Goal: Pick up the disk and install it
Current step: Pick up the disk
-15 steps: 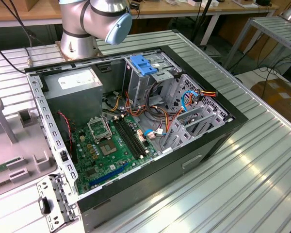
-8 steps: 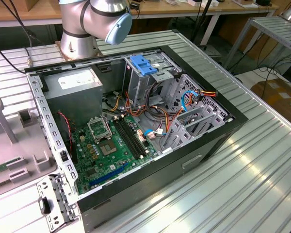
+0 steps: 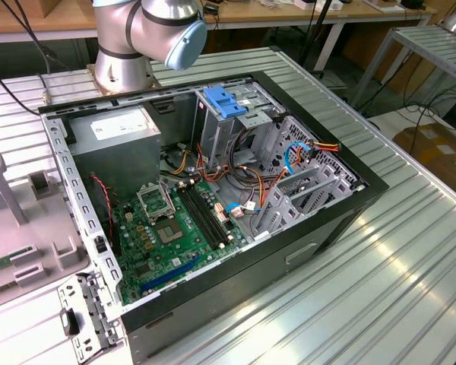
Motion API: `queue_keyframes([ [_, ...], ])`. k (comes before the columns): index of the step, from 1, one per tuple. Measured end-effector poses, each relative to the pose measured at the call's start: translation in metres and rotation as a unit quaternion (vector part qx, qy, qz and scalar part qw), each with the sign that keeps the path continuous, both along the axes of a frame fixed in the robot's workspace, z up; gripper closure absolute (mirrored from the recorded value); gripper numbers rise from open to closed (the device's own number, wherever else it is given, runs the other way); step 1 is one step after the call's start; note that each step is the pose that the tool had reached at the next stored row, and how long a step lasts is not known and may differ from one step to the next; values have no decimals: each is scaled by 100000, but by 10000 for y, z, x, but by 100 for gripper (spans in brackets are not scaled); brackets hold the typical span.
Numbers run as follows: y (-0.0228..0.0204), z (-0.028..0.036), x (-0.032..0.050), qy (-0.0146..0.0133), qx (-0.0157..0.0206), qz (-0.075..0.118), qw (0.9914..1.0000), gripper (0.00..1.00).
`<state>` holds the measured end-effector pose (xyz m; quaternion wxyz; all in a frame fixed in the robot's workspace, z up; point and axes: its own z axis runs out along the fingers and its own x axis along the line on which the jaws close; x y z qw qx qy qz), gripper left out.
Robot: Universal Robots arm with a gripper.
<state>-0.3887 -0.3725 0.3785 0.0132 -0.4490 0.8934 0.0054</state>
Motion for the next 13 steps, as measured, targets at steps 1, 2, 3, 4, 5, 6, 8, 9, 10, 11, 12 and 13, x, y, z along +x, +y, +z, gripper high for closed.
queue_keyframes([
  [1,0,0,0,-1,-1,334,99999,89],
  [2,0,0,0,-4,-1,853,99996,89],
  [3,0,0,0,-3,-3,1296,99992,89],
  [4,0,0,0,-3,-5,1981,99980,89],
  [5,0,-1,0,-6,-6,2584,99967,89],
  [6,0,0,0,-5,-7,3192,99949,89],
  [8,0,0,0,-4,-10,3857,99926,89],
  [9,0,0,0,-3,-12,4207,99911,89],
  [10,0,0,0,-4,-12,4507,99898,89],
  [11,0,0,0,-4,-13,4831,99883,89],
  [12,0,0,0,-3,-12,5164,99867,89],
  [13,0,0,0,-3,-11,5510,99848,89],
])
